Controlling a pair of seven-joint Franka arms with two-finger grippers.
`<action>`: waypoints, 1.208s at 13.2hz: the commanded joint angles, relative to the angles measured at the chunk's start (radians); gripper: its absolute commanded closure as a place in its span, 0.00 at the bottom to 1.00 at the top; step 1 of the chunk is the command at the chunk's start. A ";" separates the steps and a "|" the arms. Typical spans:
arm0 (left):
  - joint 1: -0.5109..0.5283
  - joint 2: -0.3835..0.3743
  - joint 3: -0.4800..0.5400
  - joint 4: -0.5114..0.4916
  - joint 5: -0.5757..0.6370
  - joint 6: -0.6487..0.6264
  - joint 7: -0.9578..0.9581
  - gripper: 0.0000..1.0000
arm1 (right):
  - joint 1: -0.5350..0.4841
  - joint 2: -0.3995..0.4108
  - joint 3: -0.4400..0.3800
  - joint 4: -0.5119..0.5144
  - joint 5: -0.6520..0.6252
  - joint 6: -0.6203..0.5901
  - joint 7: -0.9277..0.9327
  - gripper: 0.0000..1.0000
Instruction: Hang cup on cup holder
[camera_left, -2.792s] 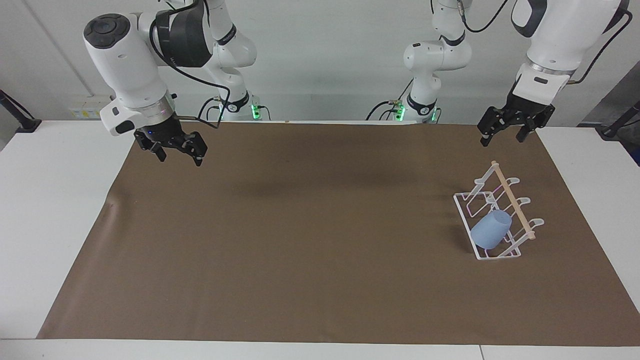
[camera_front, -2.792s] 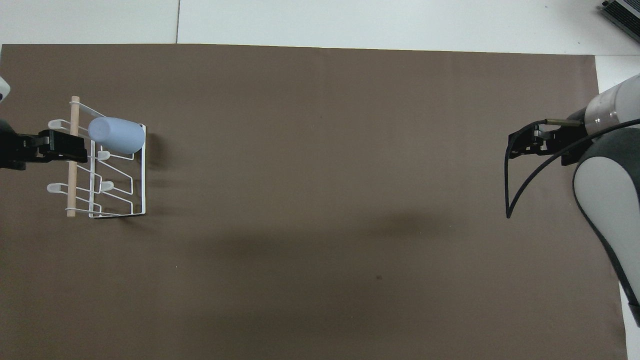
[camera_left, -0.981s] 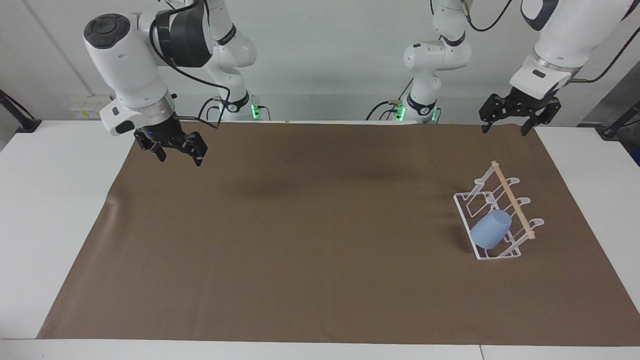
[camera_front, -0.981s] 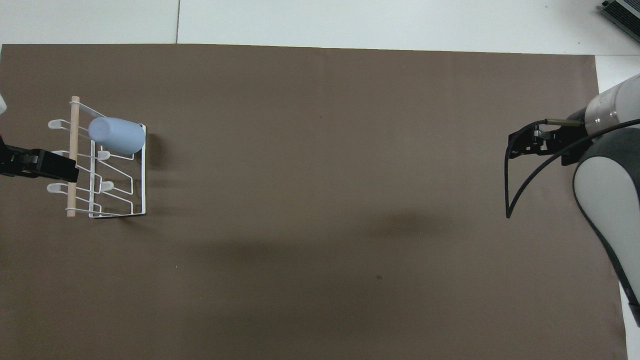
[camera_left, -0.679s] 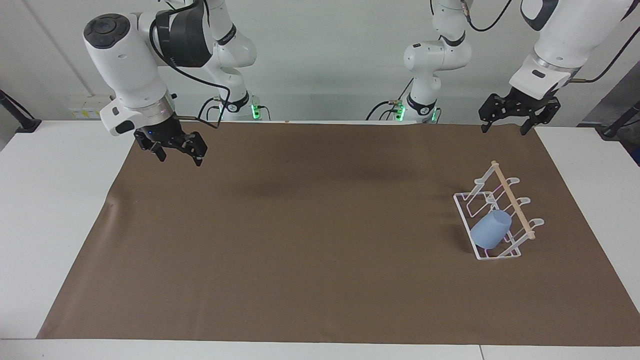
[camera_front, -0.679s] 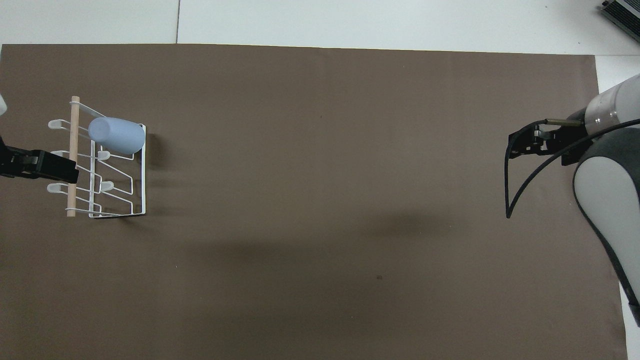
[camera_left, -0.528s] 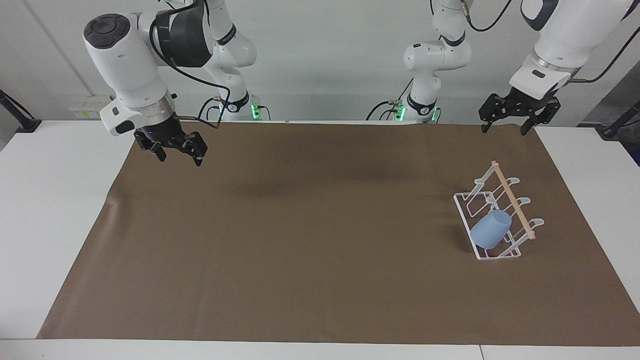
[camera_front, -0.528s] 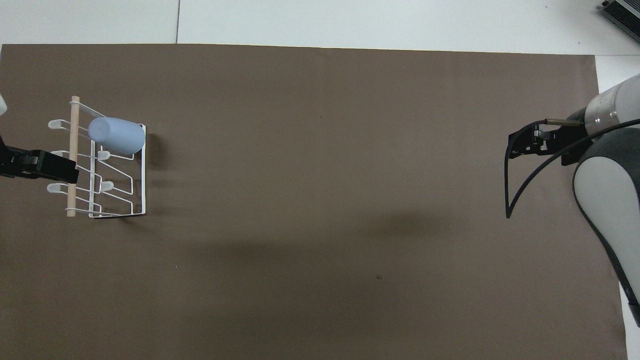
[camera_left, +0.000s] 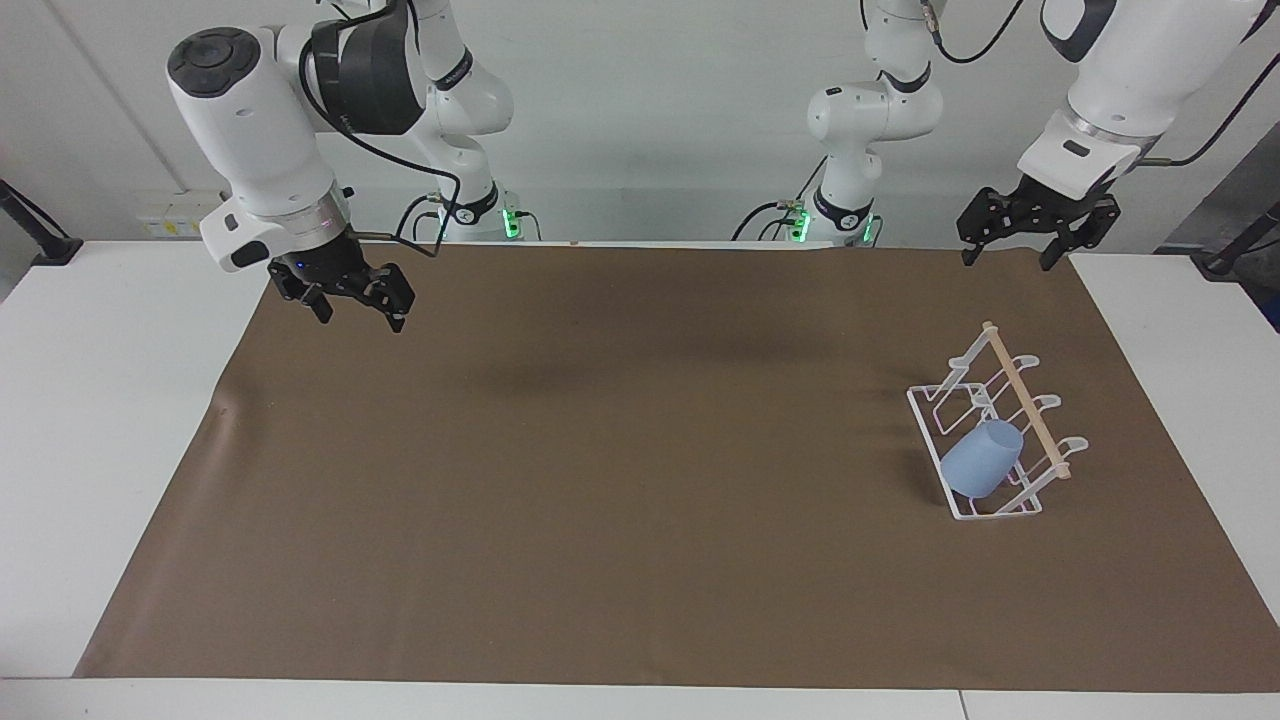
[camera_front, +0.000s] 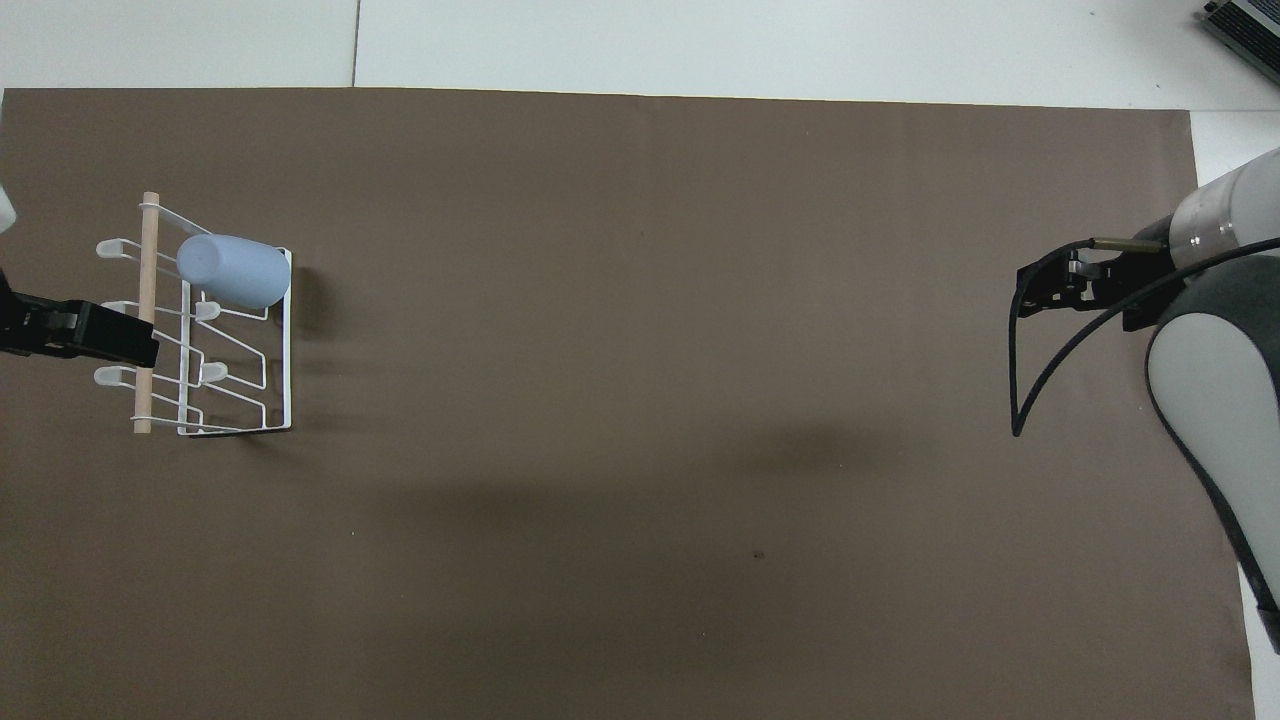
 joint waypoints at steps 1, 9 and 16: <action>0.009 -0.014 -0.009 -0.010 -0.016 -0.013 0.016 0.00 | -0.003 -0.007 0.003 -0.013 -0.003 0.011 0.010 0.00; 0.018 -0.016 -0.010 -0.020 -0.047 0.011 -0.001 0.00 | -0.003 -0.007 0.003 -0.013 -0.003 0.011 0.010 0.00; 0.016 -0.016 -0.009 -0.021 -0.047 0.010 0.003 0.00 | -0.003 -0.007 0.003 -0.013 -0.003 0.011 0.010 0.00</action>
